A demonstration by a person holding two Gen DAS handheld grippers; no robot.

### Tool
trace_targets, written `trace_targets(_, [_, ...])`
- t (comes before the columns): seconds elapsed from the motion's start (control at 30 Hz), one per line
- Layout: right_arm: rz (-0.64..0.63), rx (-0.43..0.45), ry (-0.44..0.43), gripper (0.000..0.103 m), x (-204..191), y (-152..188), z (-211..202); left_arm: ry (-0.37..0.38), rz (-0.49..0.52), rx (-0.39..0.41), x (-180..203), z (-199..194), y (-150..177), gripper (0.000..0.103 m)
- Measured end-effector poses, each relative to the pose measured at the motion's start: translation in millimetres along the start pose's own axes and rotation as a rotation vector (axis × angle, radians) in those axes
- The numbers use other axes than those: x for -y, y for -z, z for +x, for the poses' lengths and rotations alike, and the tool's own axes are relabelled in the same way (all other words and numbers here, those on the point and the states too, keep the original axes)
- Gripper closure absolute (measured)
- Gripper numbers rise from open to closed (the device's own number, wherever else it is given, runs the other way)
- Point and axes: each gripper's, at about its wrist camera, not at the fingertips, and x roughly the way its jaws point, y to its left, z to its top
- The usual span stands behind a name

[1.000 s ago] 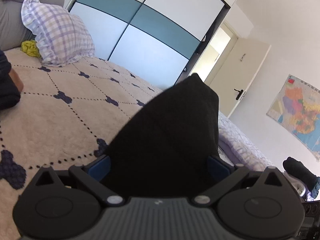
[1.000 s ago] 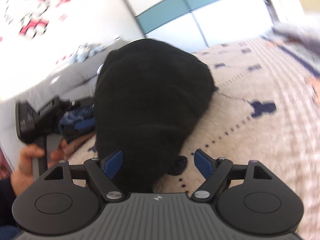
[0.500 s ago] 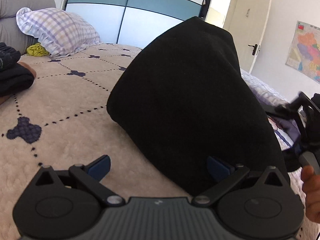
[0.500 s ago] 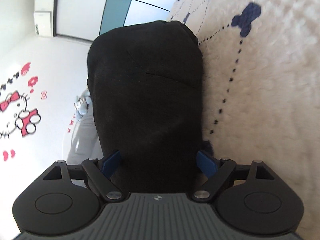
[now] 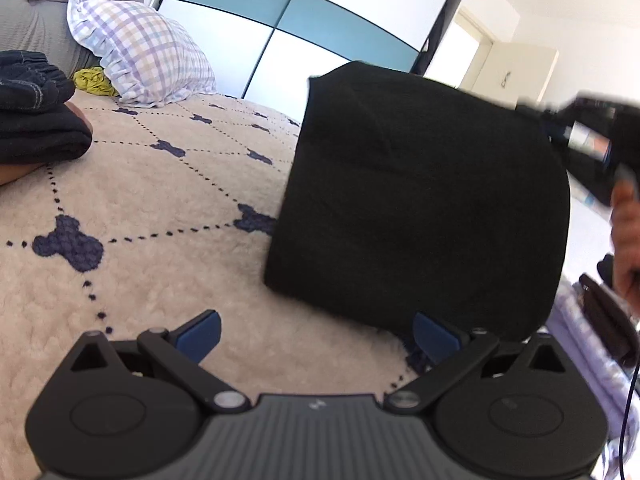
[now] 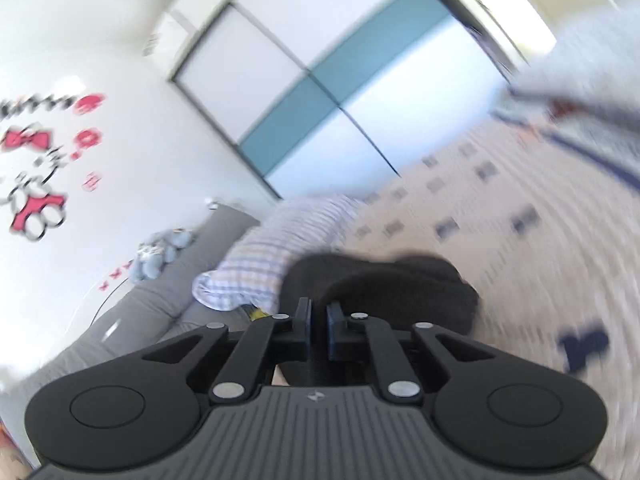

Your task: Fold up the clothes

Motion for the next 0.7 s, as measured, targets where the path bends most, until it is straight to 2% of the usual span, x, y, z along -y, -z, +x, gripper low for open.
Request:
trace_targets(0.03, [-0.105,-0.004,-0.033,0.102,-25,-10,2,0.007,-0.011,0.011,0,-4,-2,0.000])
trace_targets(0.1, [-0.291,-0.043,-0.147,0.102,-70,-15,-8,-0.001,-0.022,0.028,-4,-16,-5,0.000])
trace_targets(0.13, [-0.362,-0.092,-0.181,0.103,-87,-10,-11,-0.015,-0.027,0.039,-8,-24,-7,0.000])
trace_targets(0.2, [-0.452,-0.187,-0.170,0.102,-104,6,-6,-0.038,-0.033,0.051,-15,-35,-11,0.000])
trace_targets(0.27, [-0.401,-0.233,-0.098,0.094,-79,20,7,-0.055,-0.021,0.036,-17,-40,-14,0.000])
trace_targets(0.3, [-0.365,-0.256,-0.063,0.086,-64,27,12,-0.061,-0.008,0.027,-16,-40,-15,0.000])
trace_targets(0.33, [-0.291,-0.274,-0.029,0.076,-39,35,10,-0.066,0.007,0.020,-13,-40,-16,0.000])
trace_targets(0.4, [-0.154,-0.288,0.043,0.066,3,46,7,-0.058,0.043,0.018,-5,-39,-18,0.000])
trace_targets(0.5, [-0.066,-0.281,0.119,0.065,52,61,-19,-0.050,0.081,0.019,6,-29,-25,0.000])
trace_targets(0.6, [0.005,-0.273,0.138,0.065,82,66,-36,-0.070,0.055,-0.007,13,-9,-35,0.000])
trace_targets(0.7, [0.035,-0.225,0.141,0.063,90,60,-43,-0.004,0.018,-0.031,24,1,-34,0.000])
